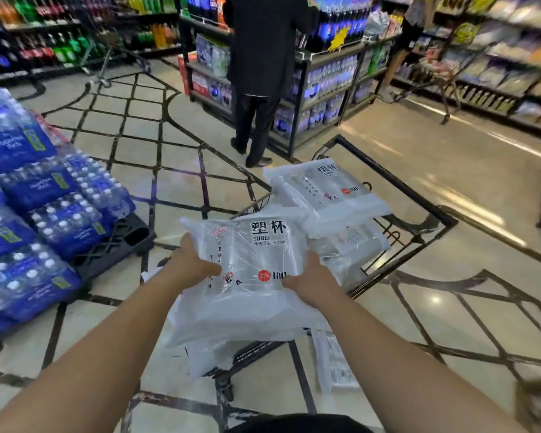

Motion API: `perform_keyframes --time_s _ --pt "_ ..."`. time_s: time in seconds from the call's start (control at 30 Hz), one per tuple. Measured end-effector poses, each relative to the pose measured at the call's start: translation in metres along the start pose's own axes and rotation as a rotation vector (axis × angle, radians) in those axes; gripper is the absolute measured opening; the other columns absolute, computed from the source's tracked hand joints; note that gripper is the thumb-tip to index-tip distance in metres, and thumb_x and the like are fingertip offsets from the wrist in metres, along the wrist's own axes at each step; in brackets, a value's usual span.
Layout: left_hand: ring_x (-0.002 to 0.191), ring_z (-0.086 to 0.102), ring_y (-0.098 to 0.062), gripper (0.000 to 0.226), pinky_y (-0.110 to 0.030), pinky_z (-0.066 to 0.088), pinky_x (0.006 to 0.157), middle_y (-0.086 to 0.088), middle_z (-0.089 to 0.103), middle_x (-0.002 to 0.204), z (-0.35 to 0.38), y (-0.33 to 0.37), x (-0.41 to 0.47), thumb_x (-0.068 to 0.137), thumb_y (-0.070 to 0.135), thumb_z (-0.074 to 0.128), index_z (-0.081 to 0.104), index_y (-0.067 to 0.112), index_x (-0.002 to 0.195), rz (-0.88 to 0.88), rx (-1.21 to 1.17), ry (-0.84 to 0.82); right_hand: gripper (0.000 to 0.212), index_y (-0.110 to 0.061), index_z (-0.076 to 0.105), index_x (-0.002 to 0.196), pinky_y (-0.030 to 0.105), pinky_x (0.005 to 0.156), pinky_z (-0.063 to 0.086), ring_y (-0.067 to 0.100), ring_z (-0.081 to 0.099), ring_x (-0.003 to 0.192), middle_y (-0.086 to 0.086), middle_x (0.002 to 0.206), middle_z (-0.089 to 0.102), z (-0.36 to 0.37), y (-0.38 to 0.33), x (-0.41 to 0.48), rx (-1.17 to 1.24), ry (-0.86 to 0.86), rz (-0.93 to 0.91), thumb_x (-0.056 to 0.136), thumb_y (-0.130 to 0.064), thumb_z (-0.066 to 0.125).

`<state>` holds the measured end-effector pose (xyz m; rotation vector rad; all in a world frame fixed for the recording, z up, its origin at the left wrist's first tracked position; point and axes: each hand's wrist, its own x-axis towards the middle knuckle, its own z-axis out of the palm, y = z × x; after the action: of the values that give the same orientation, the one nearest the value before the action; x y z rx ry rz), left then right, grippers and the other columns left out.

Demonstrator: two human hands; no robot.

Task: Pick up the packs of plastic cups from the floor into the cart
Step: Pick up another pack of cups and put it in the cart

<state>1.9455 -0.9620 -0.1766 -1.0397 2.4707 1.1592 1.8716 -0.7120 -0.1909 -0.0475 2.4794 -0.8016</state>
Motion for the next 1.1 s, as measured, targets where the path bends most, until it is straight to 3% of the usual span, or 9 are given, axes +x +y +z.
perform_keyframes --time_s 0.1,0.23,0.43,0.63,0.9,1.1 --pt "0.141 0.028 -0.04 0.128 -0.049 0.039 0.103 -0.014 0.01 0.161 0.001 0.007 0.0 0.071 0.032 0.085 -0.009 0.027 0.156 0.022 0.172 0.044 0.107 -0.028 0.006 0.157 0.045 0.097 0.049 0.033 0.052 0.122 0.013 0.146 0.043 0.003 0.001 -0.005 -0.103 0.036 -0.009 0.076 -0.062 0.066" --pt "0.143 0.017 -0.041 0.126 -0.055 0.038 0.105 -0.011 -0.003 0.162 0.008 0.039 -0.008 0.07 0.03 0.083 -0.01 0.031 0.155 0.226 0.549 0.156 0.103 -0.024 0.004 0.158 0.049 0.102 0.044 0.036 0.039 0.135 0.016 0.153 0.031 -0.006 0.006 -0.011 -0.35 0.111 -0.084 0.082 -0.072 0.055" --pt "0.133 0.032 -0.041 0.101 -0.051 0.039 0.1 -0.016 0.026 0.152 0.078 0.113 -0.037 0.073 0.032 0.076 0.016 0.022 0.154 0.602 0.509 0.153 0.08 -0.022 0.026 0.147 0.049 0.094 0.05 0.036 0.047 0.124 0.015 0.138 0.045 -0.065 0.076 -0.023 -0.308 0.216 0.029 0.085 -0.065 0.051" --pt "0.131 0.035 -0.034 0.094 -0.046 0.042 0.099 -0.01 0.032 0.151 0.201 0.185 -0.083 0.076 0.04 0.072 0.022 0.023 0.153 0.881 0.58 -0.055 0.092 -0.015 0.025 0.152 0.047 0.099 0.045 0.037 0.044 0.128 0.018 0.141 0.044 -0.133 0.216 -0.049 -0.208 0.312 0.364 0.081 -0.063 0.059" --pt "0.131 0.041 -0.032 0.08 -0.044 0.042 0.104 -0.012 0.041 0.145 0.366 0.236 -0.111 0.08 0.048 0.069 0.035 0.02 0.146 0.806 0.617 -0.292 0.094 -0.014 0.019 0.155 0.048 0.107 0.039 0.038 0.038 0.135 0.019 0.151 0.035 -0.207 0.396 -0.074 -0.122 0.334 0.557 0.084 -0.061 0.058" --pt "0.132 0.04 -0.034 0.074 -0.043 0.036 0.106 -0.014 0.041 0.146 0.442 0.251 -0.103 0.089 0.047 0.063 0.035 0.015 0.15 0.647 0.714 -0.324 0.094 -0.013 0.016 0.155 0.047 0.103 0.041 0.039 0.038 0.134 0.02 0.149 0.034 -0.221 0.478 -0.04 -0.12 0.153 0.568 0.085 -0.062 0.056"
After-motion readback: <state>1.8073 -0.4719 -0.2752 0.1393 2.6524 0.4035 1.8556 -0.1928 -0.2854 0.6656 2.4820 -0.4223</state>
